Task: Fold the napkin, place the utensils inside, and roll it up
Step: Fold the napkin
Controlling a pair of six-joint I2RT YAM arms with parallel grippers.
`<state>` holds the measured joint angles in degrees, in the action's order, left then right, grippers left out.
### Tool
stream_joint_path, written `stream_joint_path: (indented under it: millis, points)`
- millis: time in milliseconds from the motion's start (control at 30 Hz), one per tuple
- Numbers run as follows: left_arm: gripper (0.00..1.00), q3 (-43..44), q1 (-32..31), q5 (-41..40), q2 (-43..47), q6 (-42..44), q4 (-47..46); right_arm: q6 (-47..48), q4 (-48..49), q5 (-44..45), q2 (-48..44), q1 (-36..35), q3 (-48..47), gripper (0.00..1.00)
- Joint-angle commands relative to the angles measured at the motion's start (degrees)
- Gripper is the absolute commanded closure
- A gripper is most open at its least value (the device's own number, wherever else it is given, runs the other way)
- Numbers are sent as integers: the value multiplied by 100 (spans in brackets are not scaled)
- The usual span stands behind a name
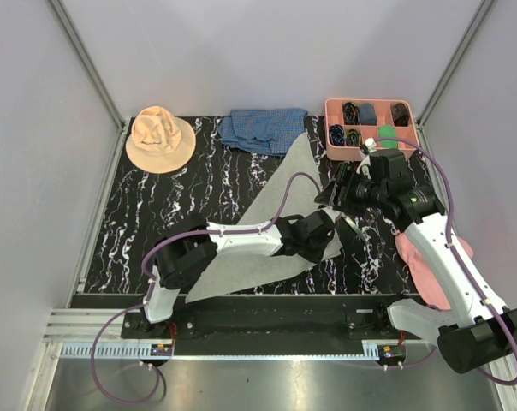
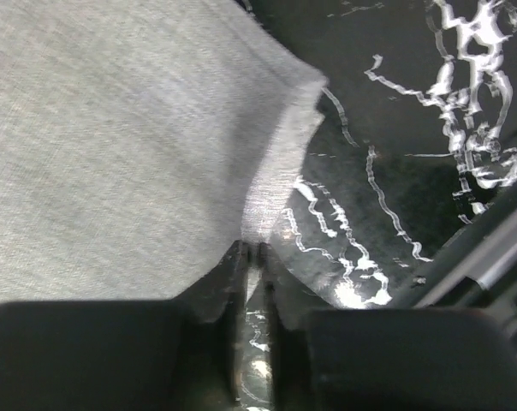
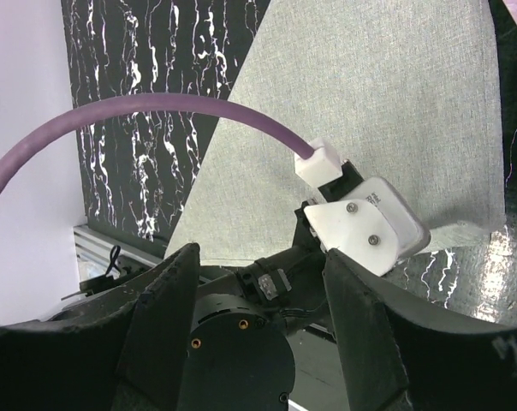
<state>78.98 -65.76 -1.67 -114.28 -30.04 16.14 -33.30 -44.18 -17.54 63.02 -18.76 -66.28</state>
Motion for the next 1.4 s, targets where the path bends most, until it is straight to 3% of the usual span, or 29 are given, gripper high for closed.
stream_joint_path:
  millis: [0,33,167,267,500,633,800,1100,1233,1367]
  points:
    - [64,-40,36,-456,151,-98,20,8,173,40,-71,-22,-34,31]
    - [46,-75,54,-492,212,-90,29,-1,156,171,-71,-22,-34,29]
    - [16,-233,238,-676,599,-37,126,130,24,505,8,-22,-157,25]
    - [8,-462,423,-694,1047,121,179,192,-160,786,236,-13,-306,23]
    - [3,-1182,1380,-808,2032,719,389,280,-293,1139,535,118,-465,22]
    - [4,-1017,2258,-773,1866,859,644,333,-266,1130,816,136,-369,22]
    - [11,-481,2769,-721,1181,1290,951,298,-205,1042,949,136,-271,22]
    - [27,38,3086,-484,425,1826,1075,280,-143,998,983,136,-210,21]
    - [46,161,3244,-220,196,1809,1084,263,-82,937,1054,136,-157,21]
    - [46,197,3324,-44,152,1818,1102,236,-29,867,1036,136,-104,21]
